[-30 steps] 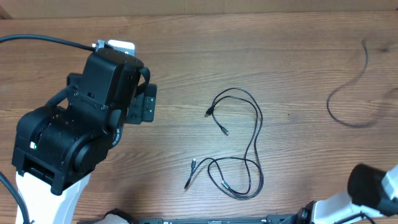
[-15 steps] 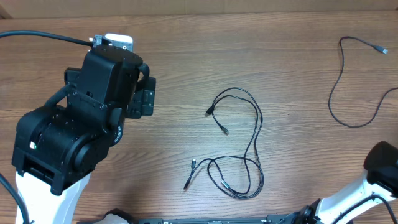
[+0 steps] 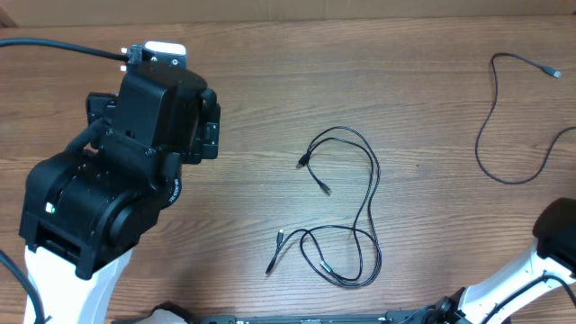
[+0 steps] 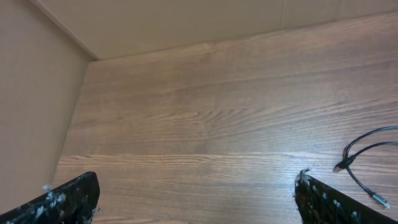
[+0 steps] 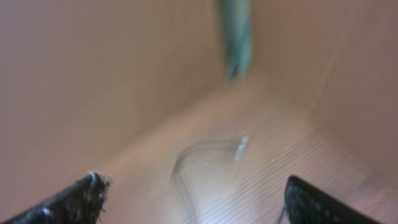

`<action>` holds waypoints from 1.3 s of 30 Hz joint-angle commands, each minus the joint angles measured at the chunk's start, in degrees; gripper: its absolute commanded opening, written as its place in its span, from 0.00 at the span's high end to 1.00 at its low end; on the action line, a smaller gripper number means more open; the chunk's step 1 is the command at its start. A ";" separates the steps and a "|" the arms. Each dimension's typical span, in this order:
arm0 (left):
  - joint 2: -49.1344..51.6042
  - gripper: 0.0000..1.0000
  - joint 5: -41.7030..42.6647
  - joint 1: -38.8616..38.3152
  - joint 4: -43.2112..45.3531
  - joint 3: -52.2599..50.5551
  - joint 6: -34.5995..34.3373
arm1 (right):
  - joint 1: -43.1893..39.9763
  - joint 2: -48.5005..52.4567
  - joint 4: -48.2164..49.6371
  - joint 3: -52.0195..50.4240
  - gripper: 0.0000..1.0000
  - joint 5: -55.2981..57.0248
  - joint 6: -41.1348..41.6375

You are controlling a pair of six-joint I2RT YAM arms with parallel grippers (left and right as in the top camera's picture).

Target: Untangle cables

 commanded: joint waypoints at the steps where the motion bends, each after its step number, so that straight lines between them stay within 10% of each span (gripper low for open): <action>1: 1.92 0.00 -1.16 -0.31 0.35 0.48 1.36 | 2.62 0.11 -10.54 0.46 0.04 -10.25 3.30; 11: 8.26 0.00 -0.59 -0.31 0.26 0.48 1.36 | 11.72 2.29 -17.86 -16.37 0.00 -0.31 -2.86; 23: 11.80 0.00 -1.05 -0.31 -2.43 0.48 2.64 | 13.31 2.29 29.33 -48.46 0.00 11.58 -0.33; 39: 11.85 0.00 -1.03 1.29 -2.29 0.48 5.27 | 13.33 8.83 45.18 -54.47 0.06 11.17 -4.46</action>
